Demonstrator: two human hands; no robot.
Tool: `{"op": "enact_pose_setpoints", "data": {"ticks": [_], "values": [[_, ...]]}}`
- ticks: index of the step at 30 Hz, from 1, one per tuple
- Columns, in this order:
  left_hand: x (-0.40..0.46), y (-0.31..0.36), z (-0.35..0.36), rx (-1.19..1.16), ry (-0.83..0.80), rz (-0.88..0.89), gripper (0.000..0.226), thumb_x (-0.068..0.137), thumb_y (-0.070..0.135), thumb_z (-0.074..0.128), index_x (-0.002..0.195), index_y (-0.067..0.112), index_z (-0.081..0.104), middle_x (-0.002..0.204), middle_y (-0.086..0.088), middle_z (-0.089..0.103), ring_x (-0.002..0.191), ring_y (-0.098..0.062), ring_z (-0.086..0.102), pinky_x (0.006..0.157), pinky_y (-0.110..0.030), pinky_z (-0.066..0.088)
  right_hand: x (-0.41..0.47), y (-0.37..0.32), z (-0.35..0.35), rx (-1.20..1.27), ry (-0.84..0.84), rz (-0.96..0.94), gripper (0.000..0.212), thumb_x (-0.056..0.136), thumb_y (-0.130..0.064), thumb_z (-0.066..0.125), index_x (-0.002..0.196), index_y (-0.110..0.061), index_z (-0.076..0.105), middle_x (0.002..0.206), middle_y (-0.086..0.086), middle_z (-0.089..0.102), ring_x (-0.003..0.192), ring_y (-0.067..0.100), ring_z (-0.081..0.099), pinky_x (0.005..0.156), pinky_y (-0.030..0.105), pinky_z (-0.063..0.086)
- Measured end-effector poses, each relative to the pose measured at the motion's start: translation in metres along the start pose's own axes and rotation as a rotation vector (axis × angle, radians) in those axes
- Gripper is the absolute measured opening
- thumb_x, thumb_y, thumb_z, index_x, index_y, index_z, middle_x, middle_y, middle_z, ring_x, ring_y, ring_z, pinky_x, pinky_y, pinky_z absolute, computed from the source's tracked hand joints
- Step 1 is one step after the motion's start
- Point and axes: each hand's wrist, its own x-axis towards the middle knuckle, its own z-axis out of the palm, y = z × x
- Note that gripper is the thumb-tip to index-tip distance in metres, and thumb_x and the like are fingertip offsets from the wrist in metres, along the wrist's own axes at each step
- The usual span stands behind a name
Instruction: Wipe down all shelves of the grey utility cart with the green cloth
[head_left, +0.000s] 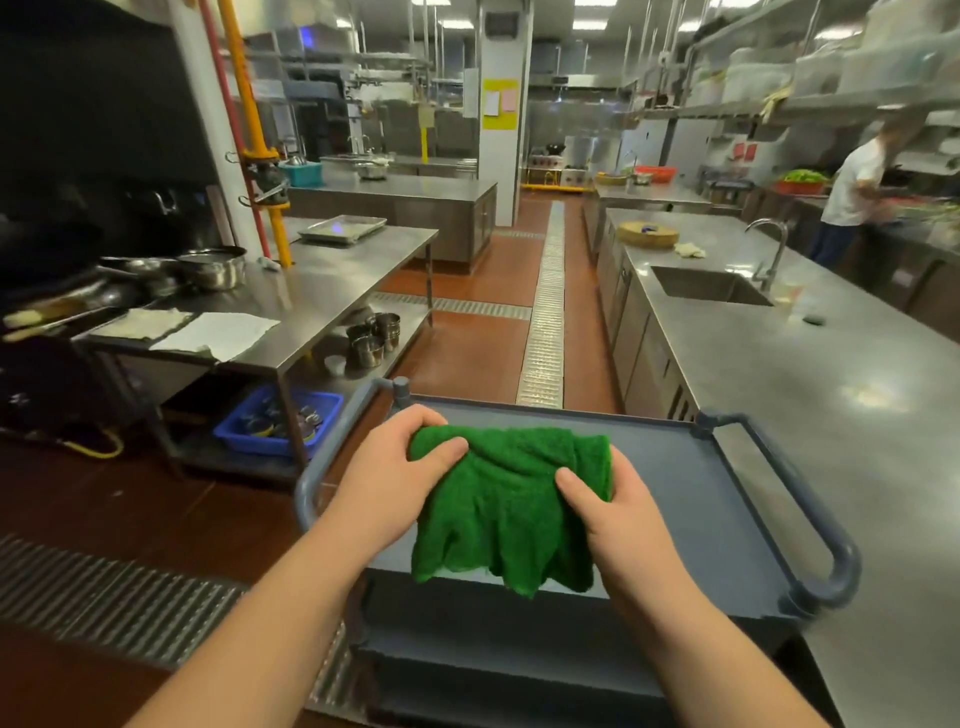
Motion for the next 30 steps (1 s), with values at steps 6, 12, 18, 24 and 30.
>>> {"op": "enact_pose_setpoints", "data": {"ticks": [6,12,18,24,30], "values": [[0.000,-0.008,0.014,-0.169,-0.002,-0.104,0.016,0.091,0.030,0.062,0.085,0.019,0.052,0.073,-0.001,0.057,0.066,-0.009,0.055,0.064,-0.028,0.047,0.008,0.012,0.021,-0.259,0.072,-0.041,0.037,0.091,-0.020,0.066,0.124,-0.028,0.049,0.123,-0.013,0.054,0.115,0.006,0.053,0.094,0.028,0.044],[-0.015,-0.028,0.006,-0.312,0.270,-0.297,0.009,0.095,0.021,0.057,0.094,0.014,0.051,0.080,-0.007,0.058,0.066,-0.013,0.058,0.059,-0.035,0.050,-0.016,0.023,0.073,-0.373,-0.527,-0.150,0.056,0.074,-0.058,0.064,0.124,-0.040,0.046,0.122,-0.022,0.050,0.113,-0.002,0.052,0.095,0.028,0.049],[-0.044,-0.056,-0.036,-0.706,0.374,-0.484,0.022,0.099,0.015,0.049,0.115,0.000,0.054,0.102,-0.018,0.065,0.086,-0.019,0.069,0.065,-0.034,0.059,-0.018,0.043,0.131,-0.365,-0.601,-0.185,0.052,0.088,-0.007,0.062,0.126,-0.041,0.051,0.124,-0.017,0.059,0.113,-0.003,0.055,0.101,0.022,0.045],[-0.082,-0.117,-0.117,-0.704,0.302,-0.405,0.031,0.099,0.013,0.048,0.127,0.004,0.057,0.117,-0.016,0.066,0.095,-0.023,0.060,0.071,-0.029,0.051,-0.017,0.047,0.216,-0.163,-0.744,-0.081,0.041,0.097,-0.007,0.056,0.100,-0.048,0.063,0.107,-0.022,0.067,0.101,-0.008,0.061,0.094,0.019,0.047],[-0.117,-0.208,-0.207,-0.388,0.052,-0.398,0.072,0.084,0.011,0.073,0.142,0.037,0.038,0.136,0.016,0.054,0.121,0.002,0.054,0.100,-0.027,0.049,-0.025,0.063,0.338,0.126,-0.826,0.189,0.026,0.100,-0.015,0.051,0.104,-0.029,0.073,0.108,0.008,0.072,0.104,0.026,0.067,0.089,0.044,0.052]]}}
